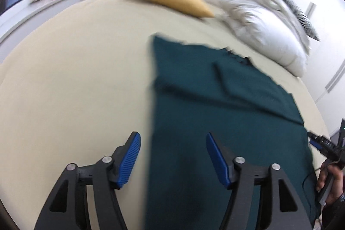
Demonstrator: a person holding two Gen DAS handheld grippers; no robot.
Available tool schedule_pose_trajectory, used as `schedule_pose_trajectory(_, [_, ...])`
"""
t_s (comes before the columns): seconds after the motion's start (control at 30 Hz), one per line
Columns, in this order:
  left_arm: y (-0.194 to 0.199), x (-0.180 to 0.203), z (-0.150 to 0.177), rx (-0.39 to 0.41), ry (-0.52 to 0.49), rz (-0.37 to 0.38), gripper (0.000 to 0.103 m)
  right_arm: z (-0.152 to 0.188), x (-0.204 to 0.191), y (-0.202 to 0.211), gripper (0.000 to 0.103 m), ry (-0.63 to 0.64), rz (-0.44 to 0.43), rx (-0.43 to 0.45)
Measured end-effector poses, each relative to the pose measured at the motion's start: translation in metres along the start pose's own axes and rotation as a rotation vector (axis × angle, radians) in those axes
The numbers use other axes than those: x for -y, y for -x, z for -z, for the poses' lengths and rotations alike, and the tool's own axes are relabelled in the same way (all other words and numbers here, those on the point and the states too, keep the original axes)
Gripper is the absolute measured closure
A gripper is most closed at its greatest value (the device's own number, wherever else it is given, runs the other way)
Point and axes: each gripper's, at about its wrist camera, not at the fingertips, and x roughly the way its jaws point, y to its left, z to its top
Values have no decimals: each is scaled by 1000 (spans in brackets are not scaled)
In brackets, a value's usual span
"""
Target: Fold small clothes
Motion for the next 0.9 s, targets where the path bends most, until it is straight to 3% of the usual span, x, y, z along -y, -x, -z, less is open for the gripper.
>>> schedule_pose_trajectory(0.07, [12, -24, 17, -36, 49, 14, 37, 18, 9, -10, 29, 0, 46, -108])
schedule_pose_trajectory(0.2, [42, -45, 43, -59, 80, 60, 37, 24, 16, 36, 30, -88, -2, -24])
schedule_pose_trajectory(0.33, [54, -49, 65, -125, 121, 163, 37, 42, 13, 88, 30, -107, -95, 30])
schedule_pose_trajectory(0.53, [69, -45, 88, -212, 108, 247, 37, 92, 18, 117, 30, -117, -198, -48])
schedule_pose_trajectory(0.73, [73, -49, 111, -314, 125, 326, 37, 115, 40, 130, 31, -179, -213, -94])
schedule_pose_trajectory(0.83, [71, -52, 116, -358, 146, 358, 40, 124, 50, 140, 31, -188, -217, -105])
schedule_pose_trajectory(0.9, [71, -52, 117, -365, 149, 346, 48, 131, 58, 148, 31, -195, -216, -111])
